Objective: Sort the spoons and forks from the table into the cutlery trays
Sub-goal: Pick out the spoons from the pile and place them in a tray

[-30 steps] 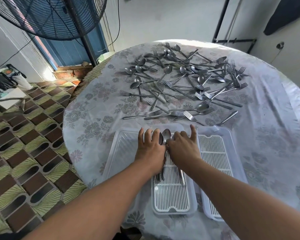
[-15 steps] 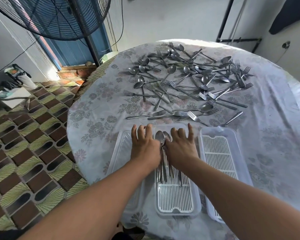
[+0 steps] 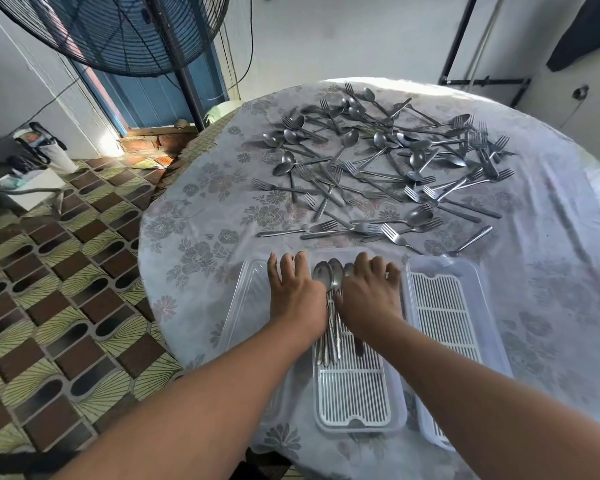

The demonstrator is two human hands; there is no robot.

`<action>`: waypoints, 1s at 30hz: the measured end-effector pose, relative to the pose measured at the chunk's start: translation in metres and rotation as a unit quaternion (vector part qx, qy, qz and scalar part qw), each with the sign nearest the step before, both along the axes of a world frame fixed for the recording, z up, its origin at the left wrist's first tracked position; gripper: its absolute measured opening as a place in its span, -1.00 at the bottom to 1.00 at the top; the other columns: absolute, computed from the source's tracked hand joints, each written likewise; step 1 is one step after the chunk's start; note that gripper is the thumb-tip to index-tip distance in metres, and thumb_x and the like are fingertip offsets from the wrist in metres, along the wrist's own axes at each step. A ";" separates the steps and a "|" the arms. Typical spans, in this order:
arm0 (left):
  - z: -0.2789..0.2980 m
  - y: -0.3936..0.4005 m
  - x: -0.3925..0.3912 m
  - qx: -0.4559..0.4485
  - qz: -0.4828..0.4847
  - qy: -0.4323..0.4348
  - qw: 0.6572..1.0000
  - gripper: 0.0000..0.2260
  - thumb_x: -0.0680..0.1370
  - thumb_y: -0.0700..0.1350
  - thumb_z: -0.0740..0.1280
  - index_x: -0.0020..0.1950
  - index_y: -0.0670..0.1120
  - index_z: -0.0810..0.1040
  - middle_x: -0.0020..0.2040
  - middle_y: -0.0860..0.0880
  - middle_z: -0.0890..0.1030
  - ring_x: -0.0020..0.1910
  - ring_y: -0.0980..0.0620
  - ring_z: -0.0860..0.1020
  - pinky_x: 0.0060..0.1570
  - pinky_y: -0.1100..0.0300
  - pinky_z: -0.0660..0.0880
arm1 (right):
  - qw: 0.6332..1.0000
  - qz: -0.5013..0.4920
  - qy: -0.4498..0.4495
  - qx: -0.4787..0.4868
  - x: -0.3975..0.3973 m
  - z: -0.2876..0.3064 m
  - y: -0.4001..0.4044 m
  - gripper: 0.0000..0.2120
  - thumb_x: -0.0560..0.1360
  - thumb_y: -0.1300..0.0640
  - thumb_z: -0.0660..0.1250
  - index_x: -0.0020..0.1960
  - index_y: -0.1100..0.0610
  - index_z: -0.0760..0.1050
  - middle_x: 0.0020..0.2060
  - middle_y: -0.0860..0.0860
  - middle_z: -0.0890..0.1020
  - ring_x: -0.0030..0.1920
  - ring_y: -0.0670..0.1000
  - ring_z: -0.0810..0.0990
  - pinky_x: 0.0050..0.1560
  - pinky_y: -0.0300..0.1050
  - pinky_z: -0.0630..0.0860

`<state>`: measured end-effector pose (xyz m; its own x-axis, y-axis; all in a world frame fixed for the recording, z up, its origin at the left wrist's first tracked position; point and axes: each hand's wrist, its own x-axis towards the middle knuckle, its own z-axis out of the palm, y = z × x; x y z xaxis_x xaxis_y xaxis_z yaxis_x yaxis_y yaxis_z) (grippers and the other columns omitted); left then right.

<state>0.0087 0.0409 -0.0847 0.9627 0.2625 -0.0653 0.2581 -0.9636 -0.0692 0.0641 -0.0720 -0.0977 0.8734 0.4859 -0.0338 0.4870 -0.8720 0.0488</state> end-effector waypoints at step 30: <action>0.002 0.006 0.000 -0.009 -0.095 0.041 0.995 -0.50 0.60 0.25 0.24 0.51 0.14 0.38 0.54 -0.16 0.15 0.53 -0.27 0.05 0.49 -0.30 -0.36 | 0.997 0.059 -0.014 -0.054 0.016 0.000 -0.016 -0.40 0.58 -0.34 0.15 0.58 -0.21 0.19 0.52 0.14 0.23 0.51 0.24 0.11 0.49 0.36 -0.30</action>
